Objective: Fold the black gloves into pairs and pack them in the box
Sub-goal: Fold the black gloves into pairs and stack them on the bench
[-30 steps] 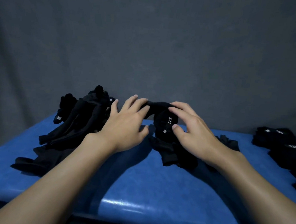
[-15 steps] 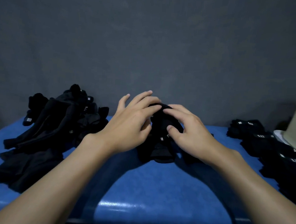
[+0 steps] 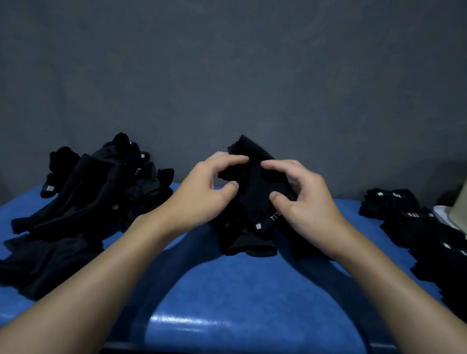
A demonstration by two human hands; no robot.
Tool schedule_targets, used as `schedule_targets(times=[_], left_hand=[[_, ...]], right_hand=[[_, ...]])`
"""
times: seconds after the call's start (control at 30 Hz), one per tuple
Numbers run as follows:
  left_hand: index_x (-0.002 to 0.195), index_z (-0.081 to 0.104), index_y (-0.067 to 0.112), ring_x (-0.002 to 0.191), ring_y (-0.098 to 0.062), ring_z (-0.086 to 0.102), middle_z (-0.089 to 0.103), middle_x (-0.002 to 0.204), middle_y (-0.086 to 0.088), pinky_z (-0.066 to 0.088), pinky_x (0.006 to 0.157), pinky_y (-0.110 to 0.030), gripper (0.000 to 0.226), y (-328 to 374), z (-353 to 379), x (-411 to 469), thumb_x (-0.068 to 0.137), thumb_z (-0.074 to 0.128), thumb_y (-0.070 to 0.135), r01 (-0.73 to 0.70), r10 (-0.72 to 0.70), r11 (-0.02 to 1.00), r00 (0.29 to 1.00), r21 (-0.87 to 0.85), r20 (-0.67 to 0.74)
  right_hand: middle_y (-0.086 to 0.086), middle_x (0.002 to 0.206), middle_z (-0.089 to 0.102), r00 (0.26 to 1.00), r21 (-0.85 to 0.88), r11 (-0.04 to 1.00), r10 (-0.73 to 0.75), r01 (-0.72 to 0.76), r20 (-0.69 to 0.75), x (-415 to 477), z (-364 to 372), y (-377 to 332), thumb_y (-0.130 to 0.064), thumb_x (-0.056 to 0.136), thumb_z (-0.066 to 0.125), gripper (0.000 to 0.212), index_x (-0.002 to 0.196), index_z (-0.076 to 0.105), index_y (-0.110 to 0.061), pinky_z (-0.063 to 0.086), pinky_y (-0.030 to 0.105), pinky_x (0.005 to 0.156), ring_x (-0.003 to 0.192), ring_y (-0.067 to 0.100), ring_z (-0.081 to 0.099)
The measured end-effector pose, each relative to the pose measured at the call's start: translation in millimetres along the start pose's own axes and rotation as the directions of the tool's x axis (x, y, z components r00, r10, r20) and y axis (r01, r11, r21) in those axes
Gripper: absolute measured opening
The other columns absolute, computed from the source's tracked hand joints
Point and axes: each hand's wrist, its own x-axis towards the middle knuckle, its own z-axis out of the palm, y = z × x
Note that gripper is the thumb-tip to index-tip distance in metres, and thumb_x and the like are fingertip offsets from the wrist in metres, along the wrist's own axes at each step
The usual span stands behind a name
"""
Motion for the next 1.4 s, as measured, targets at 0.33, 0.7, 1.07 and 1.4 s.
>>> schedule_targets(times=[0.33, 0.7, 1.07, 1.4], left_hand=[[0.100, 0.072, 0.027, 0.103, 0.007, 0.055, 0.060, 0.111, 0.006, 0.039, 0.091, -0.015, 0.032, 0, -5, -2, 0.089, 0.057, 0.000, 0.030, -0.026, 0.996, 0.999, -0.085, 0.041], [0.116, 0.069, 0.014, 0.084, 0.005, 0.059, 0.057, 0.114, 0.002, 0.042, 0.076, -0.009, 0.040, -3, -9, -1, 0.089, 0.052, -0.010, 0.134, -0.126, 0.974, 0.990, -0.182, 0.058], [0.134, 0.059, 0.012, 0.109, -0.013, 0.056, 0.040, 0.137, 0.005, 0.045, 0.079, -0.008, 0.045, -16, 4, 1, 0.092, 0.055, -0.003, 0.177, -0.177, 0.984, 0.983, 0.005, 0.049], [0.145, 0.047, 0.010, 0.122, -0.013, 0.055, 0.029, 0.154, 0.011, 0.043, 0.104, -0.021, 0.051, -28, 7, 5, 0.095, 0.054, 0.003, 0.168, -0.171, 0.985, 0.982, 0.046, 0.081]], right_hand=[[-0.013, 0.121, 0.061, 1.000, 0.009, 1.000, -0.006, 0.007, -0.016, 3, 5, 1, 0.013, 0.083, 0.054, 0.054, 0.127, 0.062, -0.017, 0.047, 0.031, 0.103, 0.116, 0.005, 0.059], [-0.003, 0.118, 0.068, 0.980, 0.283, 0.946, 0.187, -0.160, -0.071, 5, 6, 5, 0.017, 0.084, 0.052, 0.057, 0.126, 0.062, -0.021, 0.057, 0.035, 0.086, 0.103, 0.014, 0.069], [-0.006, 0.138, 0.046, 0.940, -0.130, 0.945, 0.318, -0.302, 0.127, 1, 17, 21, -0.025, 0.086, 0.071, 0.065, 0.145, 0.043, -0.022, 0.039, 0.039, 0.111, 0.128, 0.013, 0.047], [-0.005, 0.148, 0.042, 0.915, -0.353, 0.880, 0.383, -0.319, 0.128, 4, 26, 20, -0.047, 0.087, 0.064, 0.071, 0.148, 0.038, -0.023, 0.022, 0.040, 0.118, 0.140, 0.018, 0.035]])
